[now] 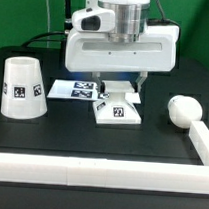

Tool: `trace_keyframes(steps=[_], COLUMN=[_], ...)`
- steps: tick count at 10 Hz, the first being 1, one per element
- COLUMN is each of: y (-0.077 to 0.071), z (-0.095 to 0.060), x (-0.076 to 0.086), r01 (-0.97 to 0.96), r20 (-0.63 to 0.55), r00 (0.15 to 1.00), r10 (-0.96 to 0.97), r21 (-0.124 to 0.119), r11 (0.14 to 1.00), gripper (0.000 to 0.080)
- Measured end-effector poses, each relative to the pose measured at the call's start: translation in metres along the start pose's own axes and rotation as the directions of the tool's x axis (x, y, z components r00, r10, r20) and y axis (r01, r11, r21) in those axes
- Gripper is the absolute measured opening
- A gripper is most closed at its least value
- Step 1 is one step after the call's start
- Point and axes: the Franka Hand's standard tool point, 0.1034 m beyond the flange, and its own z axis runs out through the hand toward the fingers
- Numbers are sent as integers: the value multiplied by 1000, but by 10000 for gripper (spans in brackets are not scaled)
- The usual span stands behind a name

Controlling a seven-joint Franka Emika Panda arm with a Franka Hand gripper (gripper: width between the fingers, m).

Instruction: Assemble lamp

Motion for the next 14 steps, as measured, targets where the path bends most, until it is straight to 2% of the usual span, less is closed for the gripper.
trace_keyframes(steps=[1,2,4,10,14], y=[0,0,-2,-22,-41], z=[0,-1,-3,-7,-8], x=[2,14,55,146,177], r01=[0,7,23,46,2], r20=[-1,-4,-38,-87,-119], r00=[1000,1000,999,995,993], r10=[0,-7,-23,-46,0], r21=[0,1,2,8,16], r11=[1000,1000,1000,999,1000], gripper=[534,534,534,534,535])
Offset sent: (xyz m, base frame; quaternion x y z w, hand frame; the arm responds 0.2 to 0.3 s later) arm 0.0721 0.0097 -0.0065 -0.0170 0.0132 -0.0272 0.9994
